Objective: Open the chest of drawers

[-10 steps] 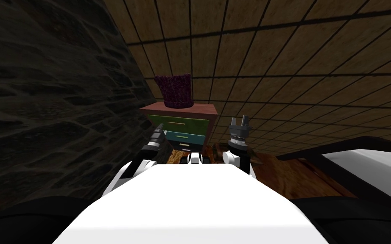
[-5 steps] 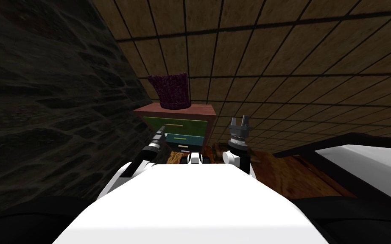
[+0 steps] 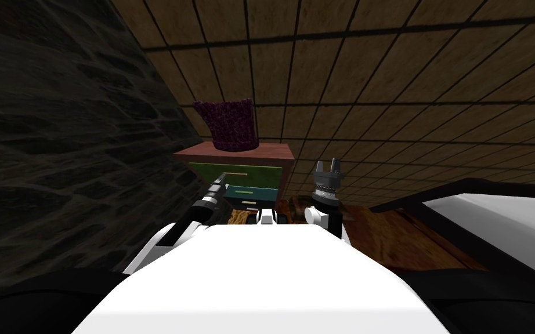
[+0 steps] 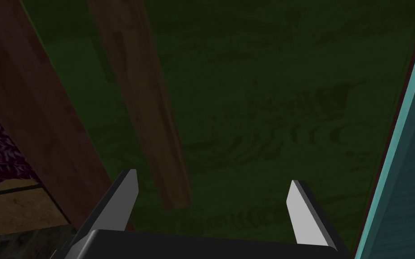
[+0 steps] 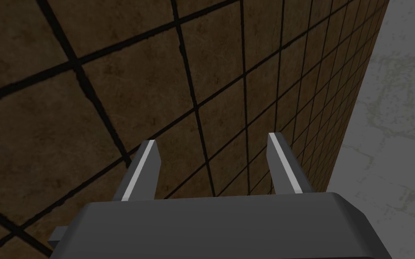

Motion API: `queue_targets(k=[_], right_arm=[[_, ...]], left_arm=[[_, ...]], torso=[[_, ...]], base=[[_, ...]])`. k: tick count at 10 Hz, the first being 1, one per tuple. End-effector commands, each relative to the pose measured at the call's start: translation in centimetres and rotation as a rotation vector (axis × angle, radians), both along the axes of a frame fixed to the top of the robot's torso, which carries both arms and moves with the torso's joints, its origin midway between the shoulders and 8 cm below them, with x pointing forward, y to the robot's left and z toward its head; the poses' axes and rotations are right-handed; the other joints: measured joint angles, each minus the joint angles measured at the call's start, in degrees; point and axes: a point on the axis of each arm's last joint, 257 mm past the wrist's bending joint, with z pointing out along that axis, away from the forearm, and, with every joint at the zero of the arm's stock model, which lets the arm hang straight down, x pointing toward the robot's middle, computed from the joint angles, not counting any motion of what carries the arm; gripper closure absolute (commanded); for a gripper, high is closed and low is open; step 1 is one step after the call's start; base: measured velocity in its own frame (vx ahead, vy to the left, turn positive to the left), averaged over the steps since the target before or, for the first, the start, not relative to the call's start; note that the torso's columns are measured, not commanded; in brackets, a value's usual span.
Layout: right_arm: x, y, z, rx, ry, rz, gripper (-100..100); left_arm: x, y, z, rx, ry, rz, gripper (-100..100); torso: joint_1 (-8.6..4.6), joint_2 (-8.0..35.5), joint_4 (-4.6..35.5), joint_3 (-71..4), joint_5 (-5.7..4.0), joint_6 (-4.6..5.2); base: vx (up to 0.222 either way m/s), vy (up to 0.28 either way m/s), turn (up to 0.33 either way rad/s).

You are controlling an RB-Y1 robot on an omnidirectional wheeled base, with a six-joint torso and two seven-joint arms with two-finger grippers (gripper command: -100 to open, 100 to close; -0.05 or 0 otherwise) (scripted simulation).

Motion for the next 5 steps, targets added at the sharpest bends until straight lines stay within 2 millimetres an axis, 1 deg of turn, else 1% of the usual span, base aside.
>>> queue_targets(k=[1, 2, 3, 5], right_arm=[[0.00, 0.00, 0.00, 0.000, 0.000, 0.000, 0], [0.00, 0.00, 0.00, 0.000, 0.000, 0.000, 0], [0.00, 0.00, 0.00, 0.000, 0.000, 0.000, 0], [0.00, 0.00, 0.00, 0.000, 0.000, 0.000, 0]], left_arm=[[-0.41, -0.87, 1.73, 0.005, -0.014, -0.018, -100], [-0.49, -1.09, 2.23, 0.006, -0.021, -0.023, -100], [-0.33, -1.06, 1.74, 0.006, -0.018, -0.019, -100], [-0.44, -1.03, 1.93, 0.006, -0.018, -0.018, -100]], torso=[[0.00, 0.0, 0.0, 0.0, 0.00, 0.00], [0.01, 0.0, 0.0, 0.0, 0.00, 0.00], [0.02, 0.0, 0.0, 0.0, 0.01, 0.00], [0.04, -0.2, -0.1, -0.1, 0.01, 0.00]], base=[[0.018, -0.003, -0.027], [0.012, -0.001, -0.014], [0.000, 0.000, 0.000], [0.069, 0.007, -0.010]])
